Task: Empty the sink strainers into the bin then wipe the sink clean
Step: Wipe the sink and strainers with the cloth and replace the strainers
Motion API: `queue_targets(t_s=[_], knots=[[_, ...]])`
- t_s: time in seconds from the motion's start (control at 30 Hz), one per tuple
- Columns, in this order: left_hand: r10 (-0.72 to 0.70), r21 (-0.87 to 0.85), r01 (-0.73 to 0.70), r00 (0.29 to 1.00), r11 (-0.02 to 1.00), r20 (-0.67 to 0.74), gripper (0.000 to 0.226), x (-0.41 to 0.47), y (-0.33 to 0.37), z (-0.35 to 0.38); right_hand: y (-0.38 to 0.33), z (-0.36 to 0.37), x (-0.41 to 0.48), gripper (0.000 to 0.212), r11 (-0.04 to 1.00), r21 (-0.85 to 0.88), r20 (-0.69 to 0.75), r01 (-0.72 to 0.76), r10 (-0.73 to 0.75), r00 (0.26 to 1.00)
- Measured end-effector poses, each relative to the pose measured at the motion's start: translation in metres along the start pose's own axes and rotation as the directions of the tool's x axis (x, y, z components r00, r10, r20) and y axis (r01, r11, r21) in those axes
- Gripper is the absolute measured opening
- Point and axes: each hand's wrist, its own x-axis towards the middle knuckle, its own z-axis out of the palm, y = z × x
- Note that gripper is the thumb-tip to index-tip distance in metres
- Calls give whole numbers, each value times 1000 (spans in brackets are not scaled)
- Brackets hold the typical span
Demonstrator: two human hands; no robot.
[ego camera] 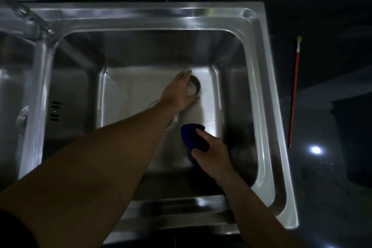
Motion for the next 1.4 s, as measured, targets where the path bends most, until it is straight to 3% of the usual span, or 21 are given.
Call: queue_targets(t_s=[0.17, 0.37, 0.5, 0.73, 0.87, 1.0, 1.1, 1.2, 1.27, 1.4], knots=[[-76, -74, 74, 997, 994, -21, 82, -30, -12, -14, 1, 0, -3, 64, 998, -46, -8, 31, -31, 999], [-255, 132, 241, 961, 962, 105, 65, -123, -74, -45, -2, 3, -6, 69, 973, -208, 125, 97, -72, 990], [-363, 229, 329, 924, 916, 123, 82, -176, -102, -50, -9, 12, -7, 70, 954, -278, 188, 116, -64, 980], [-357, 227, 322, 925, 919, 130, 86, -179, -113, -51, -21, 32, -5, 70, 905, -388, 249, 176, -81, 965], [-233, 285, 204, 970, 936, 70, 84, -176, -108, -89, -33, 47, -7, 70, 885, -373, 296, 277, -169, 940], [74, 444, -23, 992, 896, -98, 93, -168, -116, -161, -48, 67, 6, 71, 781, -364, 400, 508, -361, 842], [257, 467, -147, 949, 872, -182, 96, -156, -137, -197, -51, 88, 28, 77, 584, -504, 554, 637, -348, 757], [290, 472, -200, 949, 859, -125, 99, -145, -162, -202, -38, 117, 43, 86, 208, -622, 716, 755, -238, 656], [364, 492, -250, 920, 834, -148, 94, -141, -176, -194, -28, 134, 47, 84, 92, -657, 696, 749, -307, 649], [512, 493, -326, 802, 807, -307, 81, -134, -188, -187, -34, 155, 75, 74, 137, -728, 517, 672, -535, 669]])
